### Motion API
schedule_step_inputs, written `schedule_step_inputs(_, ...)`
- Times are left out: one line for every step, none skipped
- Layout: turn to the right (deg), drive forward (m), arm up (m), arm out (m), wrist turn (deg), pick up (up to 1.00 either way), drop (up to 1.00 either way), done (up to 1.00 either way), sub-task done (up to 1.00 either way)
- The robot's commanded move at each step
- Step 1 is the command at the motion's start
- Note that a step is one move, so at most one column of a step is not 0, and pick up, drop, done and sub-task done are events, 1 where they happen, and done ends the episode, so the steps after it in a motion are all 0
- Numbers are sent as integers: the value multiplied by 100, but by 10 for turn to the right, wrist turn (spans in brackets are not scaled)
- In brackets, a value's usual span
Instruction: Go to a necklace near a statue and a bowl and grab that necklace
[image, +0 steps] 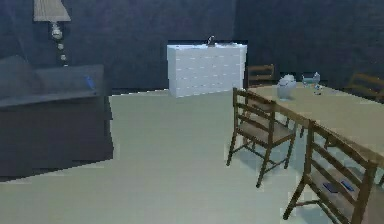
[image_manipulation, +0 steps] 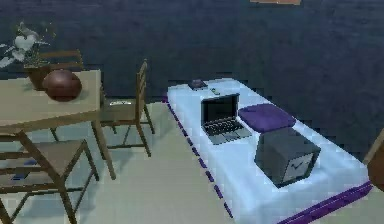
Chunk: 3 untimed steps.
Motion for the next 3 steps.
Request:
schedule_step_inputs(0, 100, 0, 0, 0, 0, 0, 0, 0)
schedule_step_inputs(0, 70, 0, 0, 0, 0, 0, 0, 0)
schedule_step_inputs(240, 0, 0, 0, 0, 0, 0, 0, 0)
